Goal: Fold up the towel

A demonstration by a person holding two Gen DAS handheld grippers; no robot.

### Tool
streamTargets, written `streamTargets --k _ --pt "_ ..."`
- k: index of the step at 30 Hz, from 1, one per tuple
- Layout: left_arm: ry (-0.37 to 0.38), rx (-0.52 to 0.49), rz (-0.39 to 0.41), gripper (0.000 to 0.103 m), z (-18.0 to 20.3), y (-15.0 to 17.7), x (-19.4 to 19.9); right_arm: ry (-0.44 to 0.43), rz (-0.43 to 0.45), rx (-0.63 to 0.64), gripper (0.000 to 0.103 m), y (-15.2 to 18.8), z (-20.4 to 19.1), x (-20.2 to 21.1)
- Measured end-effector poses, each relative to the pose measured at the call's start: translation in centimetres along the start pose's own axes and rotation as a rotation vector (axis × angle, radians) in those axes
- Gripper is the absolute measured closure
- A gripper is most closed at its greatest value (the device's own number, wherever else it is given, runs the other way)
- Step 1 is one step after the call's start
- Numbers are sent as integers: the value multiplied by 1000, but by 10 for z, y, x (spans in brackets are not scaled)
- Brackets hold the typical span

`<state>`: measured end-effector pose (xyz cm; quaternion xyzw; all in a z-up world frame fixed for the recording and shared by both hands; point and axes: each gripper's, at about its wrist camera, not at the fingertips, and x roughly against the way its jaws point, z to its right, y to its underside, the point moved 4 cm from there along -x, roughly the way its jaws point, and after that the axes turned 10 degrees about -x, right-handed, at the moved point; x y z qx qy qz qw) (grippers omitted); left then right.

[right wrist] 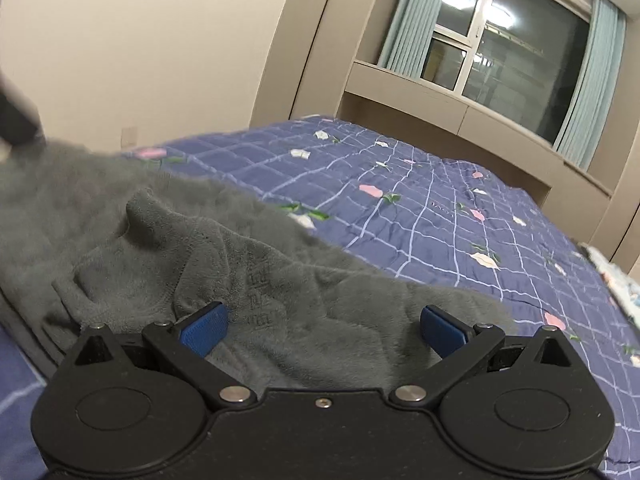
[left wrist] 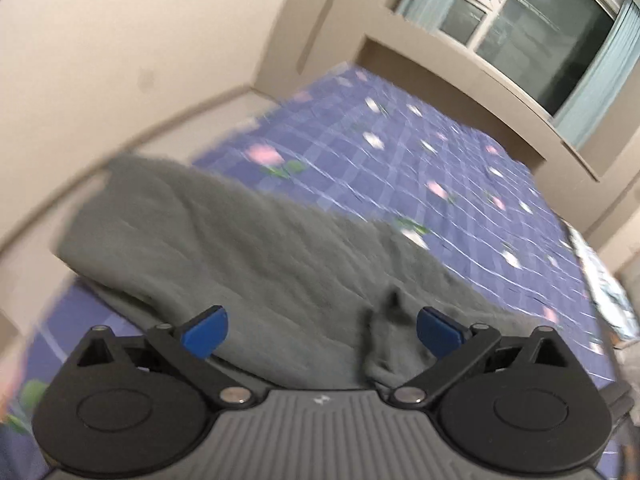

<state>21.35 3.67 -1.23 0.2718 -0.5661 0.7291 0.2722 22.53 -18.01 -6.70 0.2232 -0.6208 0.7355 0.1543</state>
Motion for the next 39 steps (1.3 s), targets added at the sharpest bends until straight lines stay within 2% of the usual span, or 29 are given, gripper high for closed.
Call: streamTargets --k 4,8,12,15,18,20,29,34,36,39 --pt "-157 -17 7 1 -27 2 16 35 13 -42 0 -4 1 10" --pt "-209 -5 -4 1 -47 18 27 53 65 -56 0 -14 -6 24" --pt "-206 8 -17 1 -58 39 29 59 90 -24 0 -19 -24 22" --pt "-185 53 -30 1 -66 52 27 50 44 28 0 -7 -40 7" --pt "-175 83 -43 1 -75 61 23 60 103 12 0 9 -45 5" --pt "-173 83 -42 1 -77 63 22 63 129 9 0 14 -45 6" --pt "-134 120 -18 1 -88 57 14 59 126 10 0 15 -45 5" --pt "-26 251 -11 1 -130 49 1 -82 50 -146 0 13 -23 -1" --pt "-1 325 15 1 -152 47 -9 -93 47 -161 0 13 -21 -1" --pt "-1 399 11 1 -180 44 -27 -71 60 -130 0 12 -21 1"
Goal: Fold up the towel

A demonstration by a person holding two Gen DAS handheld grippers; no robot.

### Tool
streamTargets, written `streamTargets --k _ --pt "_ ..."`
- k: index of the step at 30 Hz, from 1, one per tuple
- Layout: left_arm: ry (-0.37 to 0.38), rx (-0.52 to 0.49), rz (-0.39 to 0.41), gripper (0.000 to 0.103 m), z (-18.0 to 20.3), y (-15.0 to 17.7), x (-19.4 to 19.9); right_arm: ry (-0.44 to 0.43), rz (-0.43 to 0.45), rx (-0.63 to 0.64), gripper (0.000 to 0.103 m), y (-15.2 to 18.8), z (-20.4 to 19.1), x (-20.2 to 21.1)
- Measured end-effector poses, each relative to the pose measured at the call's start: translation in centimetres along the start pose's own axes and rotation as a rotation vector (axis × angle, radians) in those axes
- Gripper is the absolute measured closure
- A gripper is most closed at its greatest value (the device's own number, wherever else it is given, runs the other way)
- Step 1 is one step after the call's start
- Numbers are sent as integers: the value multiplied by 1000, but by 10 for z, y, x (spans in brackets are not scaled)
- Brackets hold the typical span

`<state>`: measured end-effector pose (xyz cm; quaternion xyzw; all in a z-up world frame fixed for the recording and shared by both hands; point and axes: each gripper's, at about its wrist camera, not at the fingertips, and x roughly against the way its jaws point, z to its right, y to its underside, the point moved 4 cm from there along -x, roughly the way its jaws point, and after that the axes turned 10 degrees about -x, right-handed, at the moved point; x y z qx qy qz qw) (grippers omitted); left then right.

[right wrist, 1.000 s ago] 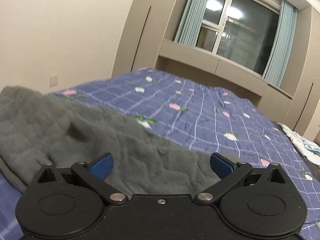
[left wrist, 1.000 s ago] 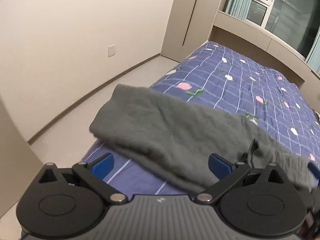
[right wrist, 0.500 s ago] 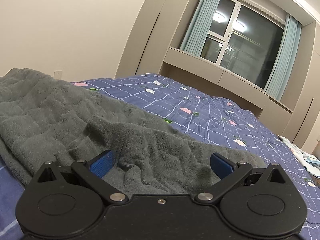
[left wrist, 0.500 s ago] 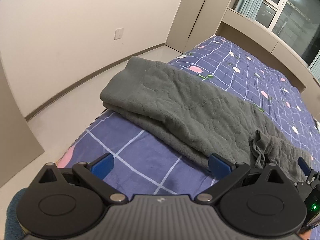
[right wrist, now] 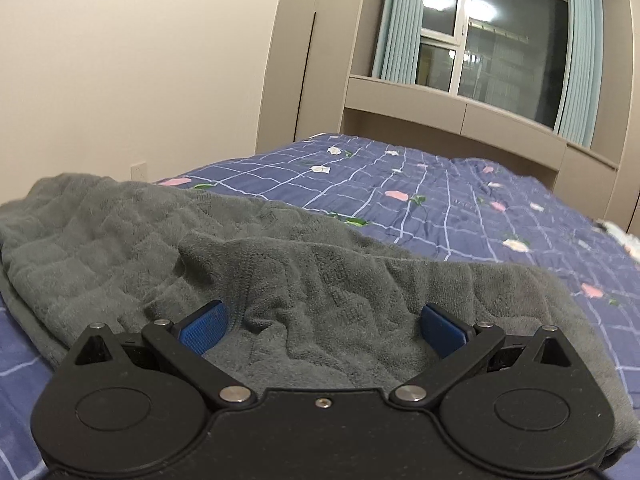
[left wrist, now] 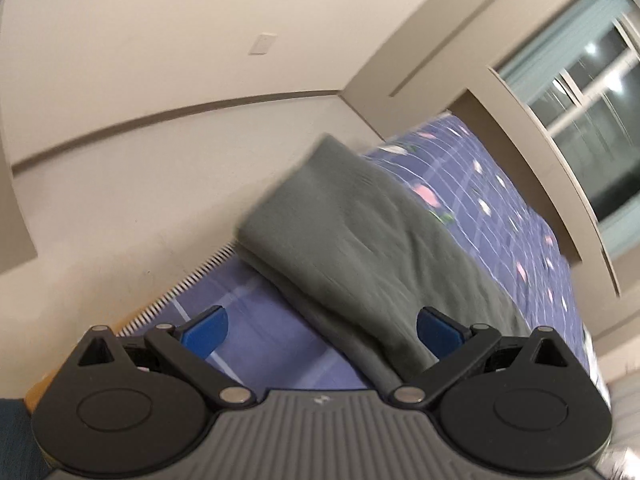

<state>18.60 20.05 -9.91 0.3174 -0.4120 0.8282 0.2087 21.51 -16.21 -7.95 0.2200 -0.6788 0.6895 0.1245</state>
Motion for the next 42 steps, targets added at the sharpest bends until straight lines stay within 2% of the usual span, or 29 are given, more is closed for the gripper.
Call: streamTargets --k 6,11,14,16,21,24,27,32,35,37,39,42 --pt "12 100 -33 1 -32 -8 -31 8 8 8 0 0 2 -2" --pt "43 150 -8 1 -40 -6 -40 4 15 7 0 0 -2 -7" --pt "67 167 27 1 -41 -5 -37 3 13 4 0 2 -6 -6" --pt "114 171 53 1 -38 -4 -33 14 13 20 0 2 -12 -4" --pt "159 144 75 1 -28 -5 -26 30 87 43 0 -23 -29 -2" --pt "153 126 63 1 -21 -3 -25 58 60 134 0 -31 -41 -24" --pt "174 124 71 1 -17 1 -22 84 -16 198 0 -25 -50 -50" --pt "228 226 101 1 -30 0 -30 90 39 193 0 -15 -52 -47" --pt "245 290 117 1 -41 -2 -38 93 42 197 0 -12 -51 -47" --pt "225 339 118 11 -48 -1 -43 91 45 194 0 -11 -49 -46" --pt "157 386 118 40 -55 0 -45 92 48 195 0 -13 -48 -47" --pt "114 409 120 50 -60 4 -44 95 53 199 0 -13 -47 -46"
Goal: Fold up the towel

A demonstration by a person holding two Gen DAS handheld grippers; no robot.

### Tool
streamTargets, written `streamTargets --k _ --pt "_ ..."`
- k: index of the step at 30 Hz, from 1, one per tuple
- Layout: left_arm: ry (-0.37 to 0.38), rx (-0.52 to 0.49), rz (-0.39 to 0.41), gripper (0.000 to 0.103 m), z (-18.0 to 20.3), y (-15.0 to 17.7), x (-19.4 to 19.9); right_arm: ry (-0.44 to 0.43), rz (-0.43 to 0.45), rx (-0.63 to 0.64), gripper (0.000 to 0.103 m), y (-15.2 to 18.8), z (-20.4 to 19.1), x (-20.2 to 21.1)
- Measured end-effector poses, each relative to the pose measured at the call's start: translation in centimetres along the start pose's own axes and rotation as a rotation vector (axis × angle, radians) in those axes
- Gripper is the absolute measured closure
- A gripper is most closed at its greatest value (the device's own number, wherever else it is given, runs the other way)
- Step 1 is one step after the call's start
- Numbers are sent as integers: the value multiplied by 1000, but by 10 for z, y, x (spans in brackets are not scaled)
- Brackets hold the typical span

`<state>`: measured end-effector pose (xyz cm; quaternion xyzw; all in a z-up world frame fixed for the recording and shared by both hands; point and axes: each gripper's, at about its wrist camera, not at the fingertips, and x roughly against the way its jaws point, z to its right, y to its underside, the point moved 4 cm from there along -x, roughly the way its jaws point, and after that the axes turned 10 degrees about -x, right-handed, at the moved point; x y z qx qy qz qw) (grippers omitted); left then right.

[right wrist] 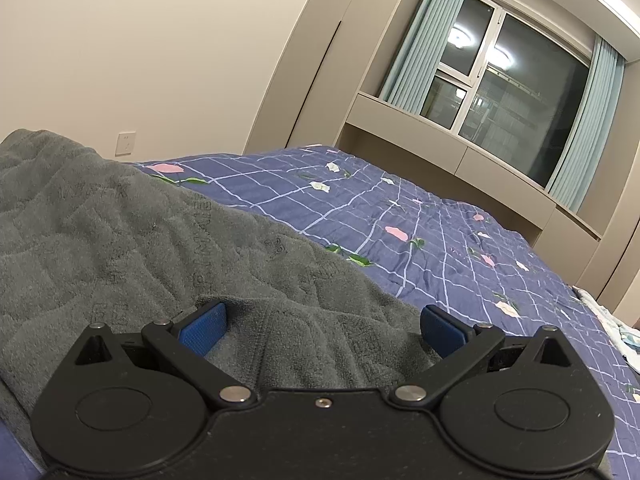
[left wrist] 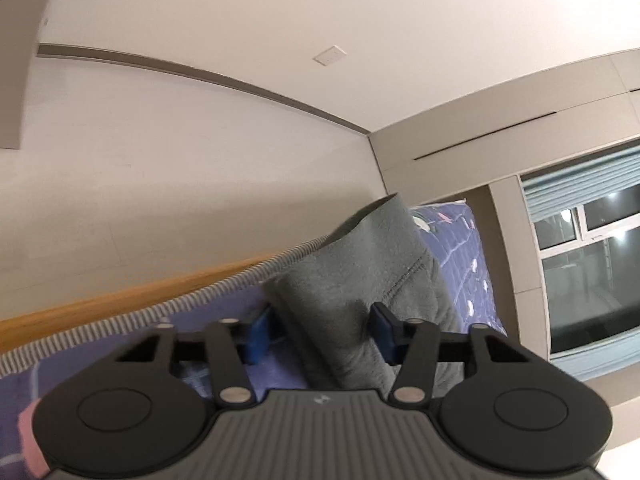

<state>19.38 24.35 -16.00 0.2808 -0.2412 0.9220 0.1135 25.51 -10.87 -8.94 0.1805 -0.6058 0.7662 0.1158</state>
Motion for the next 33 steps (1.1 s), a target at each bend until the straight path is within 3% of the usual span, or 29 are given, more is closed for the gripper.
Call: streamTargets --k 3,6,8,12,15,18,28,33 --pt "3 9 26 50 0 1 2 3 4 2 0 1 -1 1" --pt "27 11 9 37 -1 3 -3 4 7 3 0 2 -1 1" --pt "21 11 14 37 -1 2 -3 7 10 6 0 2 -2 1" --pt "-25 30 24 67 2 2 3 11 15 10 0 3 -3 2" --pt "-35 36 56 83 10 -1 10 13 18 11 0 3 -4 2" --pt "-36 -23 85 89 28 -3 17 17 23 14 0 4 -5 3" --pt "52 -234 149 91 111 -3 45 8 24 0 0 5 -5 5" --pt "114 -356 150 91 163 7 57 -48 43 -88 0 -4 10 14"
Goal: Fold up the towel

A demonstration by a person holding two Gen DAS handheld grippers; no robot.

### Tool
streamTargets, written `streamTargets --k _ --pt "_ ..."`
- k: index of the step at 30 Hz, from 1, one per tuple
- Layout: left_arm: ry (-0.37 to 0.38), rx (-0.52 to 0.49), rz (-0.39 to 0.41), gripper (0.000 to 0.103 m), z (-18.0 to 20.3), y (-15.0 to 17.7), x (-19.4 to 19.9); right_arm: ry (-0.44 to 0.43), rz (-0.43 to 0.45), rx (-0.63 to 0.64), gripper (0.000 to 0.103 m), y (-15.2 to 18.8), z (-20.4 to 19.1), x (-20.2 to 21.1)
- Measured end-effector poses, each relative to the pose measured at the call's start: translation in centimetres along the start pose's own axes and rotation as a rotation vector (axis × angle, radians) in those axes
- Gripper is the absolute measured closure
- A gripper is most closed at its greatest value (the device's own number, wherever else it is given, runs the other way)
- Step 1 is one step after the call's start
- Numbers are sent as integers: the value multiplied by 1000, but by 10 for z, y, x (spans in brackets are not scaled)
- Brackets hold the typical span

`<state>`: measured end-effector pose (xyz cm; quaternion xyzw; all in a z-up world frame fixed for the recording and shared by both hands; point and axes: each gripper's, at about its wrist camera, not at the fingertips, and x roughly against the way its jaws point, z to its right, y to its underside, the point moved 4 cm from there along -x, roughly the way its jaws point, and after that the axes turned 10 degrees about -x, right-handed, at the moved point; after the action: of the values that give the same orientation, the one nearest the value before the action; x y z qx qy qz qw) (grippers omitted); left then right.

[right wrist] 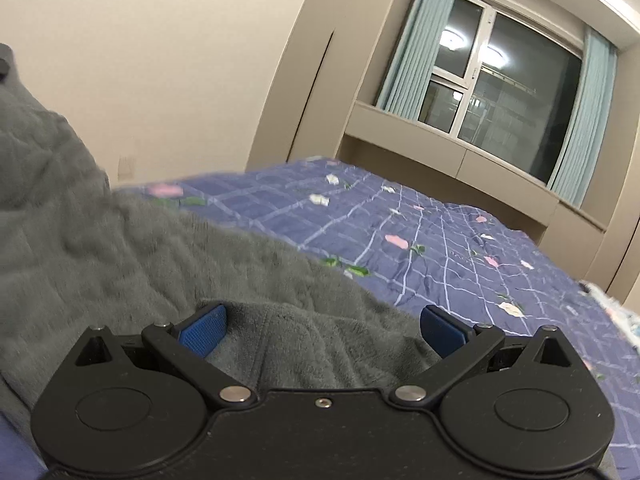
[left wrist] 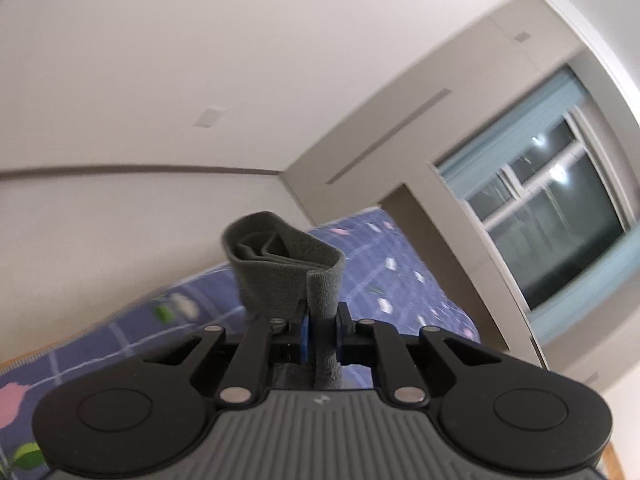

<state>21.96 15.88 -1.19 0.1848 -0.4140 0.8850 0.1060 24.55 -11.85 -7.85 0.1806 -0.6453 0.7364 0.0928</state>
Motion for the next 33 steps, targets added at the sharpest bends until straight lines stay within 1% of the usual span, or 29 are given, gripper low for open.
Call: streamTargets --k 3,7,12,16,19,23,26,29,33 --pt "47 -79 -2 91 33 1 4 0 23 -63 0 -8 13 18" --pt "109 -175 -4 91 76 8 10 -8 50 -97 0 -12 32 44" --pt "179 -281 -24 91 126 24 15 31 61 -98 0 -7 60 70" --pt "230 -390 -47 91 161 50 18 82 49 -123 0 3 86 89" --pt "272 -469 -90 91 185 72 18 138 36 -134 0 14 103 102" --pt "319 -597 -167 91 216 110 20 189 13 -164 0 26 127 114" --pt "348 -674 -227 91 233 138 21 234 0 -186 0 35 146 122" --pt "356 -731 -288 90 244 164 19 278 -10 -214 0 42 165 131" --pt "330 -772 -366 88 246 195 10 318 -20 -233 0 49 183 138"
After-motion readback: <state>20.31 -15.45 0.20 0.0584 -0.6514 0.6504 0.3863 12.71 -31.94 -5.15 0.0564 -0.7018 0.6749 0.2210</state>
